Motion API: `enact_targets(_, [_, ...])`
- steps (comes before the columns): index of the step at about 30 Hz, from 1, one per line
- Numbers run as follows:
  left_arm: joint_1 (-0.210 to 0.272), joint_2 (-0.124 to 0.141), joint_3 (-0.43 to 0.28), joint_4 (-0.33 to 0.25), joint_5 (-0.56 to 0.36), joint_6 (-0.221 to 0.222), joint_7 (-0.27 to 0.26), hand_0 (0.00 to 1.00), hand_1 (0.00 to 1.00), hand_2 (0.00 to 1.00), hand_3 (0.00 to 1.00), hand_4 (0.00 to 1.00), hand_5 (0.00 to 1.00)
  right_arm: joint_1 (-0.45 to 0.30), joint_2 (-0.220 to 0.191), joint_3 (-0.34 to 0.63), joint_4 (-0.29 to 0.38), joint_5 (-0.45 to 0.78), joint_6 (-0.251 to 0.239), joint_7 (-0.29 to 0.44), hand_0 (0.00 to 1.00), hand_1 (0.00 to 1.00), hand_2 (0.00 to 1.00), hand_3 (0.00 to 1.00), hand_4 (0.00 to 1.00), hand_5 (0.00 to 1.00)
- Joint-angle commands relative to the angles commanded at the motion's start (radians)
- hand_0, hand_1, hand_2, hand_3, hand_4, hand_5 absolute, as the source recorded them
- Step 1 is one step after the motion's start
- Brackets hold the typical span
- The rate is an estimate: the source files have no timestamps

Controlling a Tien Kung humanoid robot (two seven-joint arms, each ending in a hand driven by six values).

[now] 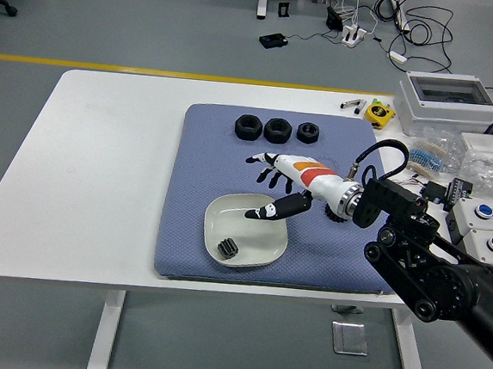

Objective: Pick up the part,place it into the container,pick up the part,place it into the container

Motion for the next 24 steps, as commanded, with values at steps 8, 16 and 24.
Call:
enact_targets(8, [0.001,0.000,0.000,0.001,-0.002,0.000,-0.001,0.697,0.600,0.653,0.560,0.569,0.587,0.012,-0.052,0.005,0.039,0.021,-0.012,-0.016,0.380,0.542,0.641,0.827,0.998,0.498])
enact_targets(16, [0.000,0.001,0.000,0.002,-0.002,0.000,-0.001,0.698,0.599,0.655,0.560,0.568,0.587,0.039,-0.147,-0.079,0.006,-0.028,-0.006,-0.021,0.385,0.545,0.642,0.817,0.998,0.487])
enact_targets(24, [0.005,-0.002,-0.003,0.002,0.000,0.000,0.001,0.700,0.603,0.655,0.559,0.568,0.588,0.037,-0.174,-0.105,-0.081,-0.048,-0.025,-0.015,0.510,0.616,0.693,0.796,0.998,0.469])
